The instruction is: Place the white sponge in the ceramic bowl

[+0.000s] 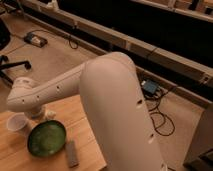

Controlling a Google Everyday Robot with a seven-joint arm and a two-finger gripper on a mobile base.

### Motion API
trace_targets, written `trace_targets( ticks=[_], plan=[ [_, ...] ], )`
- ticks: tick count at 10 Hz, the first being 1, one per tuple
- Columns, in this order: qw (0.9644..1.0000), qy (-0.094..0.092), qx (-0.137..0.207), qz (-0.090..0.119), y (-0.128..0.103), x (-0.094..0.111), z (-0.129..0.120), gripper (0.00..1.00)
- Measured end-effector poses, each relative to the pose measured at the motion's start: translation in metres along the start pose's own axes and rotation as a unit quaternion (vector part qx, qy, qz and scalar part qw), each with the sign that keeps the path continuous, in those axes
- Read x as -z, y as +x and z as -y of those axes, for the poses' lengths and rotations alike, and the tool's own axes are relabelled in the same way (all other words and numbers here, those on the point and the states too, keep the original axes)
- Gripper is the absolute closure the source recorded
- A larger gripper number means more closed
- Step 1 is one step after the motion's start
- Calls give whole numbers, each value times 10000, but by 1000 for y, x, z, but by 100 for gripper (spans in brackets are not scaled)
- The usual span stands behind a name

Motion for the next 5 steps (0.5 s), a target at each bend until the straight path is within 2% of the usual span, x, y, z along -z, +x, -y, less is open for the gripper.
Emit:
trace_targets(
  ticks=[2,5],
  plan=[
    [9996,-250,-91,38,5,-8,-1,100],
    [9967,-795,-55,-121,14,-29,-8,100]
  ],
)
